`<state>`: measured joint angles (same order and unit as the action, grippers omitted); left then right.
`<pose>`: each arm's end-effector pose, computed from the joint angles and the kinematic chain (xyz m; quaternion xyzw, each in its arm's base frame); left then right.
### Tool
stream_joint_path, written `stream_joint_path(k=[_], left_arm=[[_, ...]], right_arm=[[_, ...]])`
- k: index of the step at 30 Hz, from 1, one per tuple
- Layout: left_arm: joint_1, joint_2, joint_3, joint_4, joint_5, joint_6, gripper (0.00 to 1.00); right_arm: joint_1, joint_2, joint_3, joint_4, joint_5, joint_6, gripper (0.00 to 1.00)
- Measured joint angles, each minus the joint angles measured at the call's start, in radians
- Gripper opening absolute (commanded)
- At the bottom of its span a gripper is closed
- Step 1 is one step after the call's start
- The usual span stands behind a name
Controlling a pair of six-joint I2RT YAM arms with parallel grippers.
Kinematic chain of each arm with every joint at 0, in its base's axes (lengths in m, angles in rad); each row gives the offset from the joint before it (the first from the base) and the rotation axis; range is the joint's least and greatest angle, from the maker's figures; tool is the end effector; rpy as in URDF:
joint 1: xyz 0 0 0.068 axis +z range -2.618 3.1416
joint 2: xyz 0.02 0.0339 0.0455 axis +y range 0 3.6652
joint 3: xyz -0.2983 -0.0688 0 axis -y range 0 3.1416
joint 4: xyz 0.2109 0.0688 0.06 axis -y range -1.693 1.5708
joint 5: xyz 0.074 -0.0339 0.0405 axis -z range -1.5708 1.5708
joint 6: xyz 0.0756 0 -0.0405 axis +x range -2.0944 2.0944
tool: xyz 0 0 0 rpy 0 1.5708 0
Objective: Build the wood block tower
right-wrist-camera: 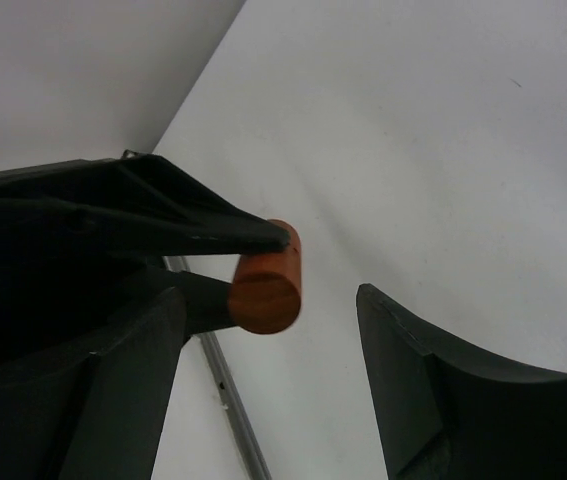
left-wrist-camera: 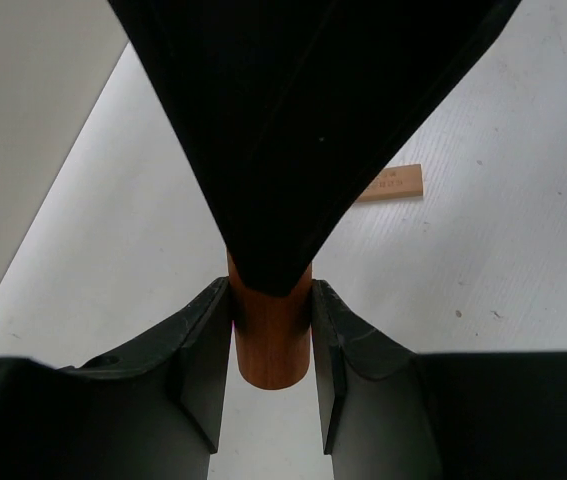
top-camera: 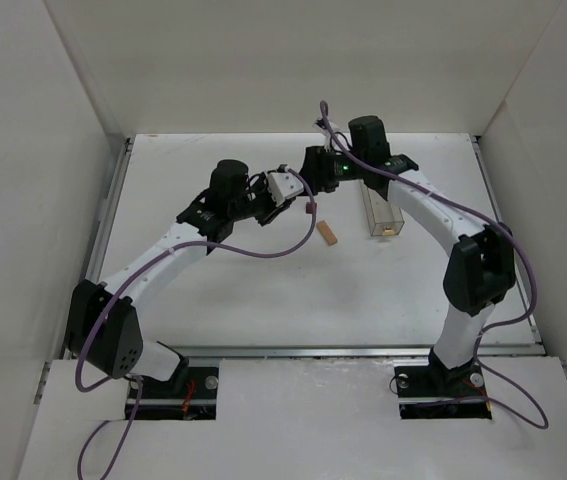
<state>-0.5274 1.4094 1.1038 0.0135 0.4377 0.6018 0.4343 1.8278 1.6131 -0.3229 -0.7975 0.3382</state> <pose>0.2670 -0.1926 0.3607 0.5286 0.5925 -0.1524 0.5885 0.3615 0.2273 0.3508 -0.2300 0.7912 0.4842 0.2945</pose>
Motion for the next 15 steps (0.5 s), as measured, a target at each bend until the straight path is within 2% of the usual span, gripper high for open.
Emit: stream_joint_path(k=[5,11,15], left_arm=[[-0.001,0.000,0.000,0.001,0.000,-0.011,0.00],[-0.001,0.000,0.000,0.005,-0.009,-0.024,0.00],[-0.001,0.000,0.000,0.005,-0.030,-0.029,0.00]], right_arm=[[0.024,0.005,0.037,0.018,-0.008,0.006,0.62],[0.032,0.038,0.066,0.012,-0.005,0.008,0.54],[0.032,0.047,0.066,-0.011,0.009,0.002,0.53]])
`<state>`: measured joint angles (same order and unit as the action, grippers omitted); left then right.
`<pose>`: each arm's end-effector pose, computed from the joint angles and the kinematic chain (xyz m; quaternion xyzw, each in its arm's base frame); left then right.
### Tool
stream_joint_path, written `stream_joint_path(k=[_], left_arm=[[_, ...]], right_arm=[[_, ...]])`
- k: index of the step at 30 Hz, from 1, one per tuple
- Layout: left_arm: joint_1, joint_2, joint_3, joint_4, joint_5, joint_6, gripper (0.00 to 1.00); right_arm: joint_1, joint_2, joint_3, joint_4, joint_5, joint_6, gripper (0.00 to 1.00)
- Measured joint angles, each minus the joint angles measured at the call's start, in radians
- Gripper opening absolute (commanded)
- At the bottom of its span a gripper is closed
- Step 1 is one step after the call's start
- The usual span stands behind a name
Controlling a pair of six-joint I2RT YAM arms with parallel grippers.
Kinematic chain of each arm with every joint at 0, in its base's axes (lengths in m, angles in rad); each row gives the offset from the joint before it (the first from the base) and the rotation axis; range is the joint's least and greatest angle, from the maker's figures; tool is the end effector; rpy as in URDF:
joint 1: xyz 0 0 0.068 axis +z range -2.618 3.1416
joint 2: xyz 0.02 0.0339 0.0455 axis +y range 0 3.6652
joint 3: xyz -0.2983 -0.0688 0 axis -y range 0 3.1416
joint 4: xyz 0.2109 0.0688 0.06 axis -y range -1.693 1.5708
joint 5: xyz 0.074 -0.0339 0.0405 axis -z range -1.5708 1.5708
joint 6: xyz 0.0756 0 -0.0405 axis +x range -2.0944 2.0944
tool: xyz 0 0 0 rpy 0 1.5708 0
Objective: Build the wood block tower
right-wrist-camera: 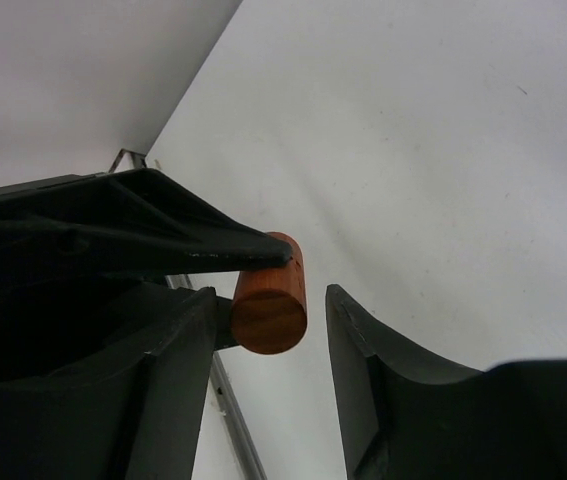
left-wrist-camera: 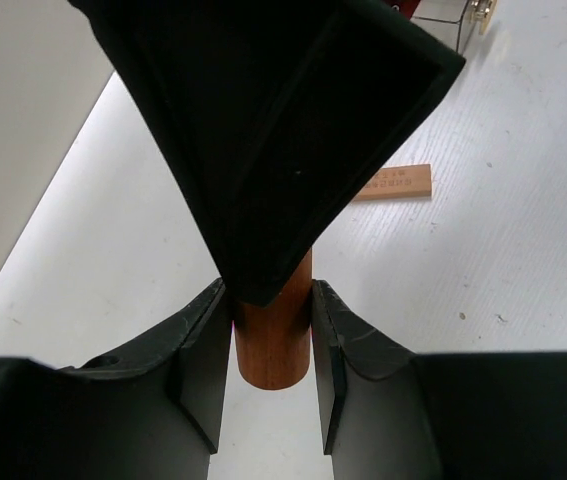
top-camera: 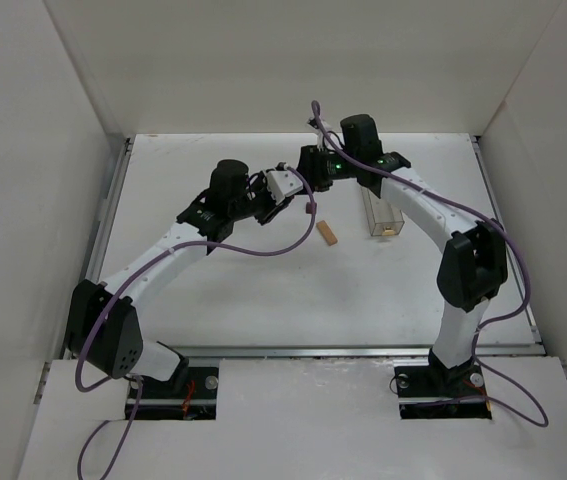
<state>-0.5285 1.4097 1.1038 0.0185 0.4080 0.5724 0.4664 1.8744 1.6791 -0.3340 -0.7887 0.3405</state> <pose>0.2689 -0.1917 0.3610 0.5137 0.6052 -0.1494 0.5896 0.3667 0.2447 0.3518 -0.2412 0.7873 0.4869 0.2916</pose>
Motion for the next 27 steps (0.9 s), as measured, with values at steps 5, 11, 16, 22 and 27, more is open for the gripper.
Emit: stream_joint_path(k=[5,11,16,22,27], left_arm=[[0.000,0.000,0.000,0.002,-0.022,-0.003,0.00],[0.000,0.001,0.000,0.001,-0.028,-0.005,0.00],[0.000,0.001,0.000,0.002,-0.028,-0.005,0.00],[0.000,0.001,0.000,0.012,-0.034,-0.008,0.00],[0.000,0.001,0.000,0.022,-0.043,-0.012,0.00]], right_arm=[[0.000,0.000,0.000,-0.024,0.008,-0.012,0.44],[0.002,0.000,0.000,-0.025,0.006,-0.018,0.21],[0.002,0.000,0.002,-0.025,0.006,-0.020,0.12],[0.002,0.000,0.003,-0.026,-0.010,-0.027,0.49],[0.003,0.000,0.005,-0.026,-0.010,-0.038,0.22]])
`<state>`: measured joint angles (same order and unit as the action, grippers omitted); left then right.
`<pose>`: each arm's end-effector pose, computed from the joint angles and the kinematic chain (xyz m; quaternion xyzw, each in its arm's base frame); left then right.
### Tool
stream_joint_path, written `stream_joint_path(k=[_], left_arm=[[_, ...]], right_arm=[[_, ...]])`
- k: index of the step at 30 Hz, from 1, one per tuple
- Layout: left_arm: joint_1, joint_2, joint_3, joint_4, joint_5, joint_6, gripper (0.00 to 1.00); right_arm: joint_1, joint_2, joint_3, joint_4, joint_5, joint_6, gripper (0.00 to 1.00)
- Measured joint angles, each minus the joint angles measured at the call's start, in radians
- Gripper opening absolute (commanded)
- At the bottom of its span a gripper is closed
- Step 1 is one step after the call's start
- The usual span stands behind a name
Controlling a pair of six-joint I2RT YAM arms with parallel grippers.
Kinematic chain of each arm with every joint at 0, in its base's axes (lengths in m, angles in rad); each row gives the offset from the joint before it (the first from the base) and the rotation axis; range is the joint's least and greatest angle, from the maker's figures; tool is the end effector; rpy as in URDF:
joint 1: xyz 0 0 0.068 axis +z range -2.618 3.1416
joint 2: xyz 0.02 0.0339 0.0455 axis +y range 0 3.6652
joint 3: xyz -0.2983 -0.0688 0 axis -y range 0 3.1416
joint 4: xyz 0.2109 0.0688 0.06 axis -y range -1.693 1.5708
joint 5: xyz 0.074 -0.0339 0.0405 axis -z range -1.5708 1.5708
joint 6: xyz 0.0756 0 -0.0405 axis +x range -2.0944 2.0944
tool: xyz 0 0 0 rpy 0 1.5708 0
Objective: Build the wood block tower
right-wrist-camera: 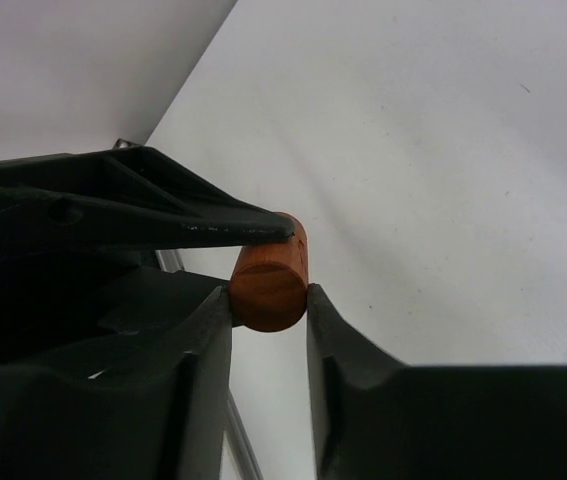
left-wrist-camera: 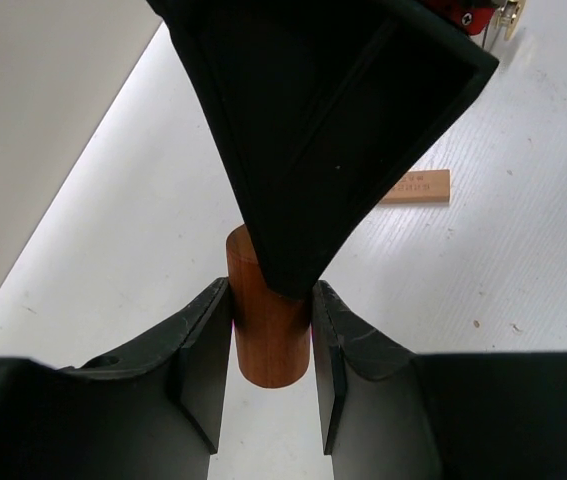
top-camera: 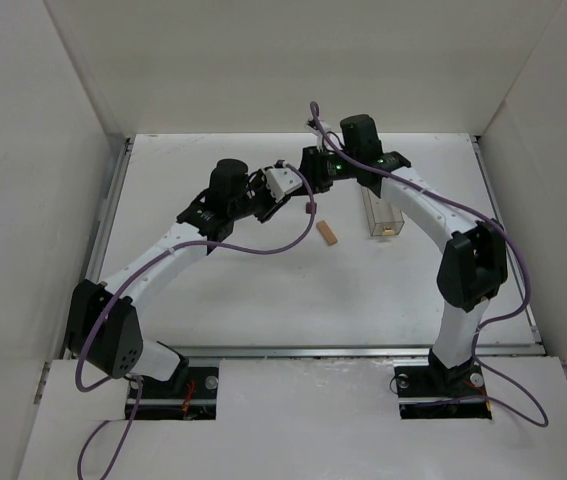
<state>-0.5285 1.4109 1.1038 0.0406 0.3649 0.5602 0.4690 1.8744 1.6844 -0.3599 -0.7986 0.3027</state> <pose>0.2724 -0.1903 0.3633 0.4990 0.6116 -0.1347 0.5990 0.3642 0.2452 0.3510 -0.2561 0.7853 0.4837 0.2894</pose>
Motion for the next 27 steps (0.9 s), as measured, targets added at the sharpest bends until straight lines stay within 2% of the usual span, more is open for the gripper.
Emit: stream_joint_path(k=[2,3,6,7,9,11,12,15,22,27], left_arm=[[0.000,0.000,0.000,0.000,0.000,-0.001,0.00],[0.000,0.000,0.000,0.000,0.000,-0.001,0.00],[0.000,0.000,0.000,0.001,-0.001,-0.001,0.02],[0.000,0.000,0.000,0.001,-0.001,-0.001,0.22],[0.000,0.000,0.000,0.001,-0.003,0.000,0.45],[0.000,0.000,0.000,0.003,-0.007,-0.001,0.74],[0.000,0.000,0.000,0.003,-0.009,0.003,1.00],[0.000,0.000,0.000,0.002,-0.023,-0.007,1.00],[0.010,-0.049,-0.052,-0.028,-0.148,-0.057,1.00],[0.089,-0.185,-0.133,-0.077,-0.321,-0.204,1.00]], right_arm=[[0.000,0.000,0.000,-0.002,0.002,0.000,0.13],[0.000,0.000,0.000,-0.003,0.002,-0.002,0.01],[0.000,0.000,0.001,-0.003,0.004,-0.001,0.00],[0.000,0.000,0.002,-0.003,0.005,-0.001,0.00],[0.001,0.000,0.003,-0.006,0.010,0.000,0.00],[0.005,0.000,0.009,-0.023,0.039,0.003,0.00],[0.010,0.000,0.014,-0.035,0.064,0.005,0.00],[0.032,0.000,0.051,-0.098,0.227,0.008,0.00],[0.154,0.045,0.150,-0.259,0.782,0.040,0.00],[0.228,0.087,0.057,-0.295,0.962,0.077,0.00]])
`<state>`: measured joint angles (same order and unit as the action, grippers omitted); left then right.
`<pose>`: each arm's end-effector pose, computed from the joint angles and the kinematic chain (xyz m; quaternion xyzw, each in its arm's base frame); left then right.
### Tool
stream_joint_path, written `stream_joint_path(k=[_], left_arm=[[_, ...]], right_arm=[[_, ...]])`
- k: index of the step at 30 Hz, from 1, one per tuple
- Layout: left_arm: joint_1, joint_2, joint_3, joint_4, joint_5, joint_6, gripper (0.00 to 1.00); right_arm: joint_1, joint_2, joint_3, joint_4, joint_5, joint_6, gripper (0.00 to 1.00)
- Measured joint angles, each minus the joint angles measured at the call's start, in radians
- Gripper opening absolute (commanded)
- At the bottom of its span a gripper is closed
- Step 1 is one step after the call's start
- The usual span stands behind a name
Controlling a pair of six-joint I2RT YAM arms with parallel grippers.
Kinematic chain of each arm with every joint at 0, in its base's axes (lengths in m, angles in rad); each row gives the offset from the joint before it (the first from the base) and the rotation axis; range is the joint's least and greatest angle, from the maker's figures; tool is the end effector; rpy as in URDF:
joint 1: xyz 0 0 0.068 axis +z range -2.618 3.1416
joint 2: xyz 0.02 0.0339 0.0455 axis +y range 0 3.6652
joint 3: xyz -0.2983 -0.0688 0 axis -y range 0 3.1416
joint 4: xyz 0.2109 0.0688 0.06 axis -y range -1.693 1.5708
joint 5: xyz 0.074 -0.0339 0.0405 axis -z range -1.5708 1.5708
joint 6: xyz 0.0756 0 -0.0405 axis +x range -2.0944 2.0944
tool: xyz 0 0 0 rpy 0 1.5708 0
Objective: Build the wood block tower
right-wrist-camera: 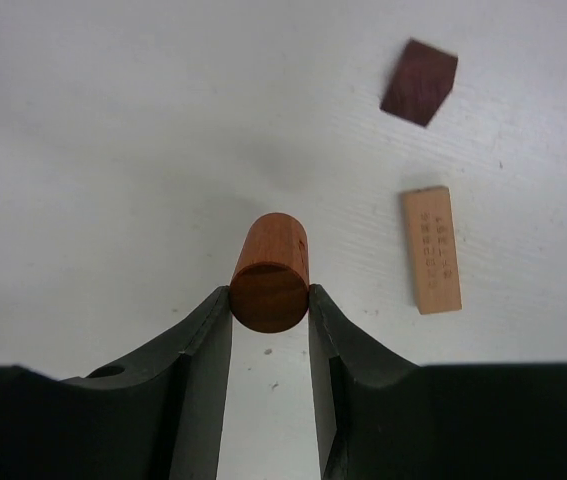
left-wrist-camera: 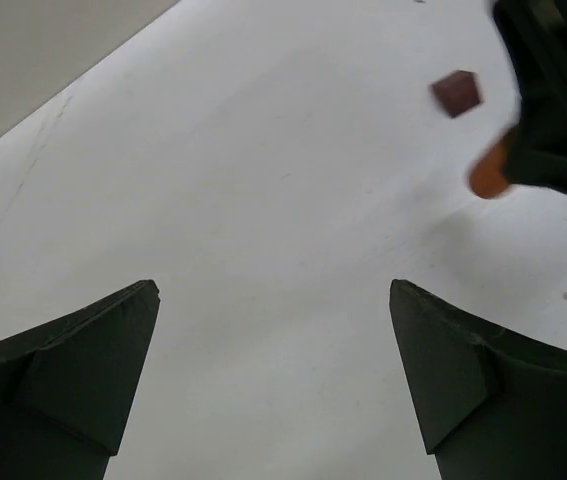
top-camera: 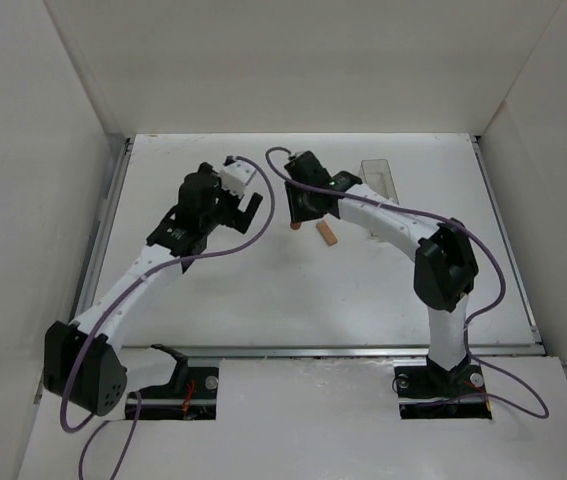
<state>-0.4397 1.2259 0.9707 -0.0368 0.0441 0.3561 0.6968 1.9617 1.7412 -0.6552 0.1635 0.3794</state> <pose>0.2534 -0.1229 0.3560 0.3230 0.7345 -0.0426 0.5953 0.3513 0.2779 0.2876 -0.1206 0.9297 0.1080 0.3308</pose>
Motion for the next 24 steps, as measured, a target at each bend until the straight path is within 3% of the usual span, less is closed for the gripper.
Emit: stream_joint_path(k=[7,24], left_arm=[[0.043,-0.164,-0.101,-0.007,-0.193,-0.188,1.00],[0.049,-0.179,-0.175,0.011,-0.236,-0.249,1.00]], right_arm=[[0.049,0.094,-0.055,-0.051,0.144,0.055,0.00],[0.056,0.095,-0.077,-0.045,0.184,0.153,0.00]])
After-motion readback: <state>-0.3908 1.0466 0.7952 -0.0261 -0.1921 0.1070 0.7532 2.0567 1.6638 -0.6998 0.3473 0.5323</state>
